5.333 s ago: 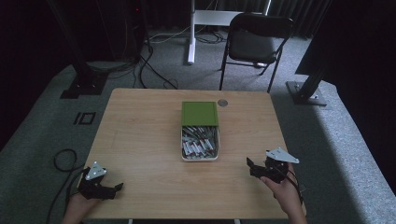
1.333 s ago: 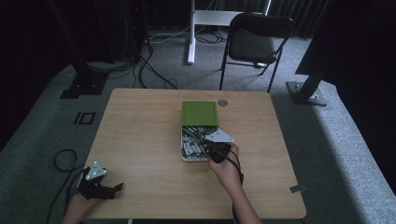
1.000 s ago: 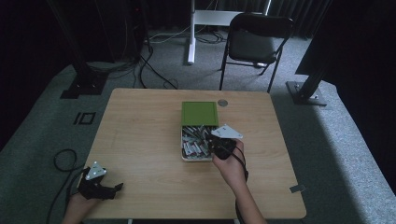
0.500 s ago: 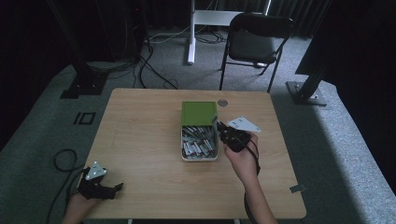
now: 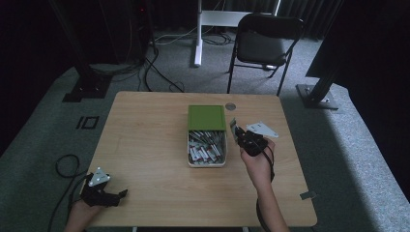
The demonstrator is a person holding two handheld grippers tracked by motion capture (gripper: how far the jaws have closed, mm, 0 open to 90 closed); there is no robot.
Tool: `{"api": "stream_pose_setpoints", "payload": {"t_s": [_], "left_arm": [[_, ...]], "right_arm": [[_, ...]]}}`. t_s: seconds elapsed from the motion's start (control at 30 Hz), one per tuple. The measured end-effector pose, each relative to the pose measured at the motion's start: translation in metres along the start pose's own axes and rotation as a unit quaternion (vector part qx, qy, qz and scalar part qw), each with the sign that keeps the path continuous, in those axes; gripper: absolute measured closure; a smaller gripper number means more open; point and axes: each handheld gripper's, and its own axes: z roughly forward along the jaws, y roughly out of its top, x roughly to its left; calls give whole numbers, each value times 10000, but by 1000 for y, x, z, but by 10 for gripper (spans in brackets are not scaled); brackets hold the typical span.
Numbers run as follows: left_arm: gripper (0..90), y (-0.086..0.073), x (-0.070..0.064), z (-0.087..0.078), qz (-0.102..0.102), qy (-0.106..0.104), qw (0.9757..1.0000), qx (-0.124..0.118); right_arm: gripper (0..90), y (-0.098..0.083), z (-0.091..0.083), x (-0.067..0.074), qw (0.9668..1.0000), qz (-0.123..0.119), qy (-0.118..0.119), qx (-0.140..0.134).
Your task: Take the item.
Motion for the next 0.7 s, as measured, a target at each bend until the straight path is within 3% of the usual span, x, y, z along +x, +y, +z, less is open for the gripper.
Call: {"api": "stream_pose_setpoints", "payload": {"t_s": [0.37, 0.53, 0.7], "left_arm": [[14, 0, 0, 0, -4, 0, 10000, -1], [14, 0, 0, 0, -2, 0, 10000, 5], [14, 0, 0, 0, -2, 0, 10000, 4]], "right_arm": [[886, -31, 28, -5, 9992, 303, -47, 274], [885, -42, 40, -8, 9977, 564, 105, 350], [886, -49, 48, -8, 9972, 598, 122, 429]]}}
